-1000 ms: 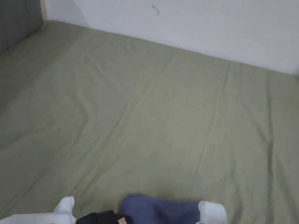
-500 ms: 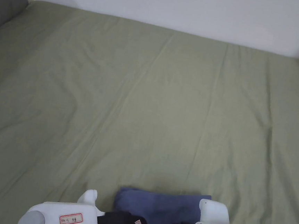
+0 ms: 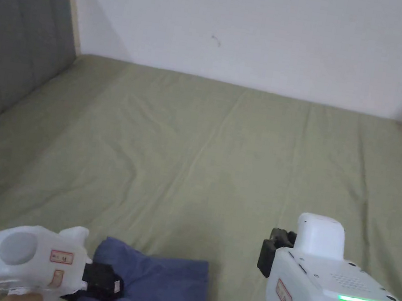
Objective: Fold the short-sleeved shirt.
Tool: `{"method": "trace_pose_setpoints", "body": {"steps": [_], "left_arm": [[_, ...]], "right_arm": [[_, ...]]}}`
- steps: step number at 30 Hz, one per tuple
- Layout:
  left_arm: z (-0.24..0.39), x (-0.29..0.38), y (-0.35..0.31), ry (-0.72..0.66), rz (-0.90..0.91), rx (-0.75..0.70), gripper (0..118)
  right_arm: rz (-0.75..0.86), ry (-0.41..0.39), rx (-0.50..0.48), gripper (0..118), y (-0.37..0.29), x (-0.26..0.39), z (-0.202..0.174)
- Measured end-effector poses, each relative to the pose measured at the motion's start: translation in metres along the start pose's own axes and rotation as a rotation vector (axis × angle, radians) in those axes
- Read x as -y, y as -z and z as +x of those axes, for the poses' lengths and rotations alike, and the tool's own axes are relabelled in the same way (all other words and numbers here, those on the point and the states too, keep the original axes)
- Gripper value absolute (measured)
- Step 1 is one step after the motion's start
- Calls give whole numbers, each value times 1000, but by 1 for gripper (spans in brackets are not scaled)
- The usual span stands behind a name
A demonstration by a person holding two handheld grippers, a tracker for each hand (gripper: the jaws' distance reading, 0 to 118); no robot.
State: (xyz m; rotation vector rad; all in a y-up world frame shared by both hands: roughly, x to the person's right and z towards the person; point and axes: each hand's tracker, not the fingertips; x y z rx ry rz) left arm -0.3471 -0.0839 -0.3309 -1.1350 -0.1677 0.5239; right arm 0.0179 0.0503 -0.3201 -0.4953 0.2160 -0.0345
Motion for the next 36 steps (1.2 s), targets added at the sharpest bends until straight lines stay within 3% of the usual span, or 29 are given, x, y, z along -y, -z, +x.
{"method": "trace_pose_setpoints", "body": {"steps": [10,14,16,18,19,23,25,26,27,28,31,33,36], "left_arm": [[-60,-36,-76,252,-17,-637,33],[-76,-37,-86,340,-35,-740,36],[-82,-39,-89,310,-48,-726,62],[-82,-36,-96,296,-55,-760,99],[-81,-36,-103,292,19,-783,108],[-61,-32,-126,163,166,-665,109],[-45,-23,-131,109,209,-531,99],[-35,-15,-131,88,241,-472,82],[-23,-3,-131,65,264,-390,40],[-13,7,-128,28,273,-328,7],[26,40,-115,5,285,-225,1],[54,56,-111,110,283,-264,0],[87,66,-111,162,355,-312,0]], "right_arm": [[27,3,-47,1,-29,-7,-18],[-6,-4,-34,1,-29,3,-14],[-36,7,-15,1,-29,4,-9],[-26,46,-22,1,-29,5,-3],[-26,61,-29,1,-30,5,0],[-31,58,-32,1,-30,6,6],[-32,48,-27,1,-32,7,11],[-30,49,-28,1,-33,8,13],[-30,55,-30,1,-34,8,17],[-33,70,-34,1,-36,8,20],[-36,80,-41,1,-40,13,29],[-44,60,-30,1,-43,17,34],[-49,44,-19,1,-49,21,42]]}}
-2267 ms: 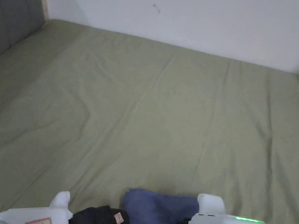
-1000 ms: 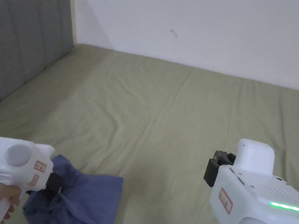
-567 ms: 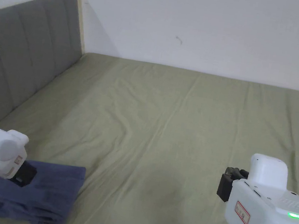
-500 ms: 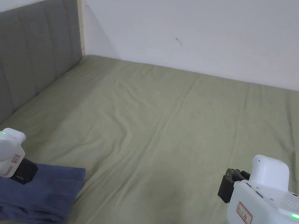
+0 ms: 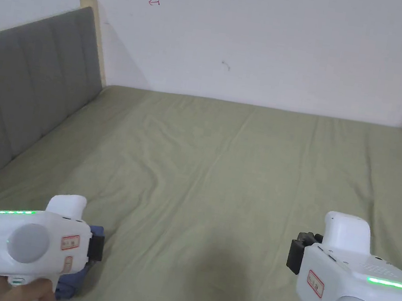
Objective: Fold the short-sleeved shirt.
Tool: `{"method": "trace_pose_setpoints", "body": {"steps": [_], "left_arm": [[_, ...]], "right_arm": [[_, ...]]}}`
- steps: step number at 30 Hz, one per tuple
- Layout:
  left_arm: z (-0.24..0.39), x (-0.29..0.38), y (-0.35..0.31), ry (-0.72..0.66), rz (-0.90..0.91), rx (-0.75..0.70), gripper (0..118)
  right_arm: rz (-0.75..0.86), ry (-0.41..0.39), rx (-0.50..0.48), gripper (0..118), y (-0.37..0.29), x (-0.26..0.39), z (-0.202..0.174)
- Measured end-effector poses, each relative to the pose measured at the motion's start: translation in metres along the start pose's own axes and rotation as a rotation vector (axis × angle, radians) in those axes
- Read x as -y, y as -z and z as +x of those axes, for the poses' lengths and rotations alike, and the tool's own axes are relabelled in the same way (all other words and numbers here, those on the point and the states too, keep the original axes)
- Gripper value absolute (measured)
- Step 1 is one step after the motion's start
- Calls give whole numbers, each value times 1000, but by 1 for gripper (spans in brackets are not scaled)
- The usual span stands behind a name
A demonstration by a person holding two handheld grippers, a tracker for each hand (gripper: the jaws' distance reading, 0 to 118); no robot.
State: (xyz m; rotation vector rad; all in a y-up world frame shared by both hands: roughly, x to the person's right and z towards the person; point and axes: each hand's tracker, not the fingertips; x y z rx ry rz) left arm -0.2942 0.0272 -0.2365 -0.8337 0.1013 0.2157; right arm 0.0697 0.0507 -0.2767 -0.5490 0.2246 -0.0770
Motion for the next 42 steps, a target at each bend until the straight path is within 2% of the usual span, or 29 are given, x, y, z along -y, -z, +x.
{"method": "trace_pose_setpoints", "body": {"steps": [4,8,15,18,22,26,28,29,30,32,33,34,35,36,38,42], "left_arm": [[45,-9,-36,61,176,-59,0],[76,-19,-74,155,354,-130,0],[110,-28,-126,163,576,-138,0],[127,-34,-137,197,633,-147,0],[143,-39,-155,193,696,-95,0],[155,-38,-169,205,750,-107,0],[157,-37,-173,206,758,-111,2],[158,-36,-174,202,757,-112,8],[157,-35,-175,197,755,-111,25],[152,-31,-177,168,756,-79,68],[150,-31,-176,164,756,-59,93],[148,-30,-175,164,753,-55,107],[148,-30,-174,163,752,-63,114],[148,-29,-173,167,756,-71,116],[147,-29,-173,170,762,-92,116],[147,-27,-173,189,781,-117,116]], "right_arm": [[17,13,7,1,-14,-5,9],[100,-4,23,1,-37,-23,10],[280,-74,66,1,-76,-58,-1],[357,-106,113,1,-90,-71,-6],[406,-89,94,1,-110,-77,-6],[436,-130,138,1,-119,-75,-9],[441,-124,140,6,-121,-73,-8],[440,-114,134,12,-122,-73,-7],[440,-103,126,26,-122,-72,-6],[439,-88,112,54,-122,-72,-5],[440,-85,108,78,-122,-72,-5],[451,-80,108,84,-123,-71,-5],[473,-79,106,86,-124,-70,-5],[490,-81,104,89,-125,-69,-6],[491,-84,95,93,-124,-71,-8],[478,-80,86,93,-120,-73,-11]]}}
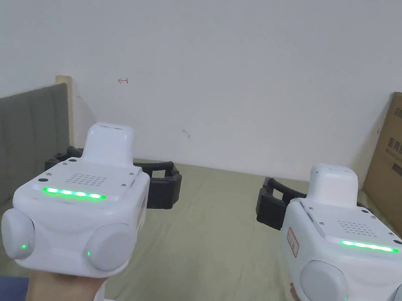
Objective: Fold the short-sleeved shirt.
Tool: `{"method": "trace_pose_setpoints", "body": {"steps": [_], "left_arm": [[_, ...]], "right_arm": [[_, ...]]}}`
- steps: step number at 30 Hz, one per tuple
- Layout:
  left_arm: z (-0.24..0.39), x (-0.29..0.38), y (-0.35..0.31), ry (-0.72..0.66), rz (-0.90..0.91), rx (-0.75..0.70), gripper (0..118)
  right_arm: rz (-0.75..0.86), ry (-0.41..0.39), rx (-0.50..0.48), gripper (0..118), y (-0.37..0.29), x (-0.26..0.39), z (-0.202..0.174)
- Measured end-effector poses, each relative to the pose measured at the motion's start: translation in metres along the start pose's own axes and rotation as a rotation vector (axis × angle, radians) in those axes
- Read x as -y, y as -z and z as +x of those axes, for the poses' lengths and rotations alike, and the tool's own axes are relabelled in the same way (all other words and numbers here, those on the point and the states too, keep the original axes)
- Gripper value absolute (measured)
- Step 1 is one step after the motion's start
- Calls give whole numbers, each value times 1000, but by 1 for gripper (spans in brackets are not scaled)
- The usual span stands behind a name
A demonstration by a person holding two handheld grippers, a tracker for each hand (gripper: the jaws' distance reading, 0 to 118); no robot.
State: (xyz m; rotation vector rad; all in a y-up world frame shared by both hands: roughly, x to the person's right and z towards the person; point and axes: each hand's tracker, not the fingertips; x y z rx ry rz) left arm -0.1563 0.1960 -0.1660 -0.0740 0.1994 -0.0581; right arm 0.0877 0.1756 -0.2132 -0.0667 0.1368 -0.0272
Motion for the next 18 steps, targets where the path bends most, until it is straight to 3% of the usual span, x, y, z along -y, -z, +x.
{"method": "trace_pose_setpoints", "body": {"steps": [5,11,18], "left_arm": [[1,-1,0,55,-15,-7,116],[-7,1,5,-33,-37,21,116],[-4,9,11,19,-31,-86,116]], "right_arm": [[-8,-9,-4,93,4,2,-3],[-16,-15,3,93,5,5,-1],[-23,-20,24,93,7,7,4]]}}
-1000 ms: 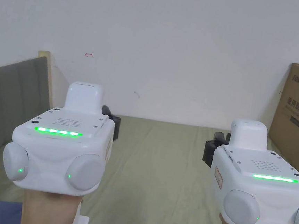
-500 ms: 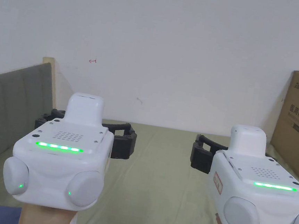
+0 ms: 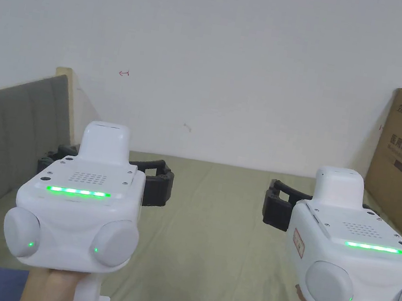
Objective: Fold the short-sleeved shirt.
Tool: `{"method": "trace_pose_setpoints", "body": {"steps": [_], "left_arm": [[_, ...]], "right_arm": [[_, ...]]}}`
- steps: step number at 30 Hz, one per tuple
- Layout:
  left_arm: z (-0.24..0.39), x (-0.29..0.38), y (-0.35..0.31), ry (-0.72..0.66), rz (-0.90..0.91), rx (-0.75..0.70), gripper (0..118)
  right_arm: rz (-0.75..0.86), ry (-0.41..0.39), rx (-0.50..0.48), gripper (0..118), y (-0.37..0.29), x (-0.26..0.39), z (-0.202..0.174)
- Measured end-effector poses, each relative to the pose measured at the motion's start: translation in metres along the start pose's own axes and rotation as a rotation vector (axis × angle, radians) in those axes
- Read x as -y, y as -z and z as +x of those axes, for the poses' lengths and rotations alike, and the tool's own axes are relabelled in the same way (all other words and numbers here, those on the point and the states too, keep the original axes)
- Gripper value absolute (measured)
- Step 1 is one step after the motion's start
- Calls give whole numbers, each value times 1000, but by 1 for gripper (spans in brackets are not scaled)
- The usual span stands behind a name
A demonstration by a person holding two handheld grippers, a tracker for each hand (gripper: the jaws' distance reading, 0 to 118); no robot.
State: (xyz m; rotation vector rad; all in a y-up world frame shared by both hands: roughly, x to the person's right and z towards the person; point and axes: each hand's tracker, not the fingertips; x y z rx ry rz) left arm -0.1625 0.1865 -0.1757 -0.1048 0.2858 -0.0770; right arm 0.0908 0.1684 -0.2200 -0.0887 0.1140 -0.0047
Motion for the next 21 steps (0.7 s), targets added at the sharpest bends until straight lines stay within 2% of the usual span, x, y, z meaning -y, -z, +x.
{"method": "trace_pose_setpoints", "body": {"steps": [8,13,18,21], "left_arm": [[-4,8,5,-63,-31,75,116],[1,14,9,-35,-57,102,116],[6,21,5,15,7,125,116],[6,18,6,-18,-27,148,116]], "right_arm": [[-13,-6,11,93,2,6,2],[-21,-14,12,93,2,10,1],[-37,-17,8,93,4,13,2],[-41,-22,9,93,5,14,2]]}}
